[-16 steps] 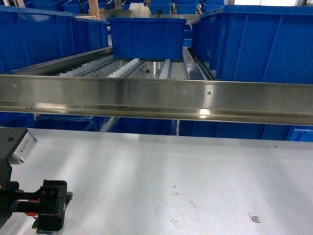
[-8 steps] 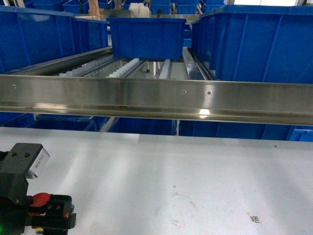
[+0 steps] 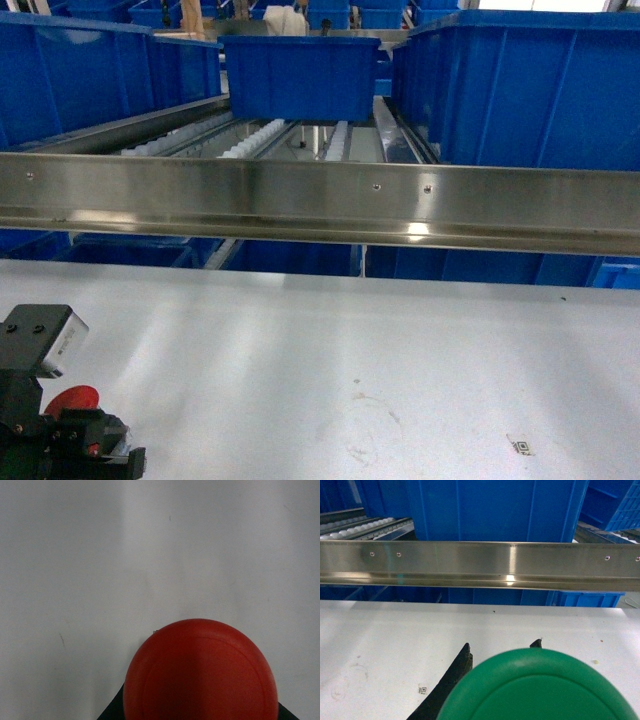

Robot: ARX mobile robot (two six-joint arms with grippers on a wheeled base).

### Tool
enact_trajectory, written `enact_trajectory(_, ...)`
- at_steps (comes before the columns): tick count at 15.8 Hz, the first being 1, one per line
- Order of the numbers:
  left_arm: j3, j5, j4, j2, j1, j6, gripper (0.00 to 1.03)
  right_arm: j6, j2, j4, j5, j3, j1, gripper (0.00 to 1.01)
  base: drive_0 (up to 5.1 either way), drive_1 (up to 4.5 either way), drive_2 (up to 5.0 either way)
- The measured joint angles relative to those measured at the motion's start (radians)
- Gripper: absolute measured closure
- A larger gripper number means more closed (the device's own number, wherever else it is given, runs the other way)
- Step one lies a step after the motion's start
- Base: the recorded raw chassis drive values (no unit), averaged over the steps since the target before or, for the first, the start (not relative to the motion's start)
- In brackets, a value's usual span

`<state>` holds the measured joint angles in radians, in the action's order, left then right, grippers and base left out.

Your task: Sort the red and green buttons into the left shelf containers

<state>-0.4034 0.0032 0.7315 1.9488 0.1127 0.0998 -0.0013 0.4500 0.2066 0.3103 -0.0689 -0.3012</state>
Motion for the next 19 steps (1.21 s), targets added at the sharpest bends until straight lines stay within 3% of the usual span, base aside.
enact_trajectory(2, 0.019, 0.015, 0.002, -0.071, -0.018, -0.005, 0.79, 0.000, 0.000, 0.000, 0.000, 0.000, 0.000, 0.73, 0.0, 0.00, 0.0)
enact_trajectory(5, 0.047, 0.071, 0.001, -0.296, -0.053, -0.057, 0.79, 0.000, 0.000, 0.000, 0.000, 0.000, 0.000, 0.73, 0.0, 0.00, 0.0)
enact_trajectory(9, 0.118, 0.062, -0.078, -0.722, -0.045, -0.162, 0.79, 0.000, 0.000, 0.000, 0.000, 0.000, 0.000, 0.73, 0.0, 0.00, 0.0)
enact_trajectory(12, 0.151, 0.017, -0.307, -1.122, -0.050, -0.151, 0.79, 0.000, 0.000, 0.000, 0.000, 0.000, 0.000, 0.73, 0.0, 0.00, 0.0)
enact_trajectory(16, 0.154, 0.015, -0.313, -1.212, -0.033, -0.152, 0.79, 0.000, 0.000, 0.000, 0.000, 0.000, 0.000, 0.73, 0.0, 0.00, 0.0)
enact_trajectory(19, 0.156, 0.018, -0.313, -1.209, -0.031, -0.152, 0.79, 0.000, 0.000, -0.001, -0.001, 0.000, 0.000, 0.73, -4.6, 0.88, 3.9)
